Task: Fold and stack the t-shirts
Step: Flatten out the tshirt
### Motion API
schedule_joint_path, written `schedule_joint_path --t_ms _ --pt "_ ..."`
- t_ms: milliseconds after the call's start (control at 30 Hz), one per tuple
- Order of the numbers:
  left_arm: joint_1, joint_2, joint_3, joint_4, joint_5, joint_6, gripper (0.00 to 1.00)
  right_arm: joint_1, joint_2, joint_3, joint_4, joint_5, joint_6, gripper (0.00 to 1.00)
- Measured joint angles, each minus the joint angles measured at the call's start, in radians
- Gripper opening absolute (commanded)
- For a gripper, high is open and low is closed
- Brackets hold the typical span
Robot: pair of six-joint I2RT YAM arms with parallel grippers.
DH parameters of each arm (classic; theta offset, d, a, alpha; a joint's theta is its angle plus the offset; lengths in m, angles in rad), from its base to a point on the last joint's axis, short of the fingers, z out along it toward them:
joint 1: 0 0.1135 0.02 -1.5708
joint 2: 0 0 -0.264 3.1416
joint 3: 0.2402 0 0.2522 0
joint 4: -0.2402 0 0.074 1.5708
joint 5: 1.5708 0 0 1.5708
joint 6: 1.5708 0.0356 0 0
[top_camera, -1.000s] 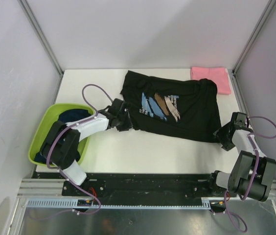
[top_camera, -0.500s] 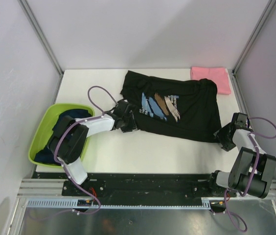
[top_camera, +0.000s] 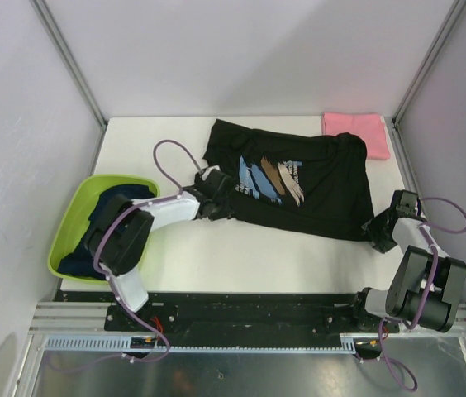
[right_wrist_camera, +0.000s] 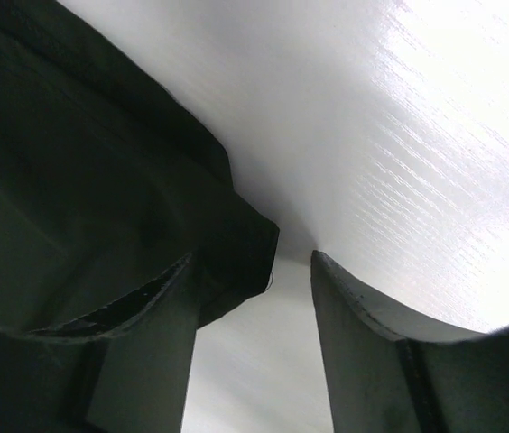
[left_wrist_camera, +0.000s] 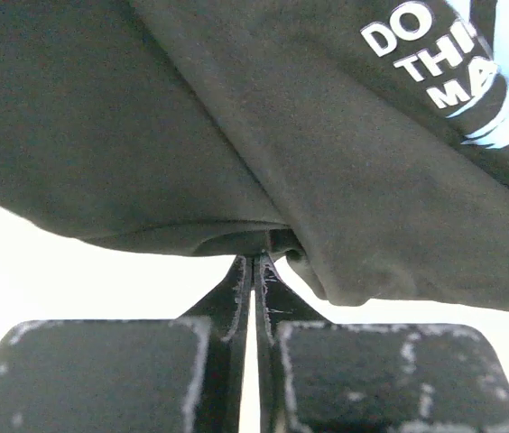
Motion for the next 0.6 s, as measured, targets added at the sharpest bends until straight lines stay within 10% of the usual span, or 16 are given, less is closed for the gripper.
schedule_joint_path --t_ms 600 --pt "0.099 -0.605 -0.080 -0.306 -0.150 0.129 0.00 0.004 0.039 -0.001 0.066 0.000 0.001 0.04"
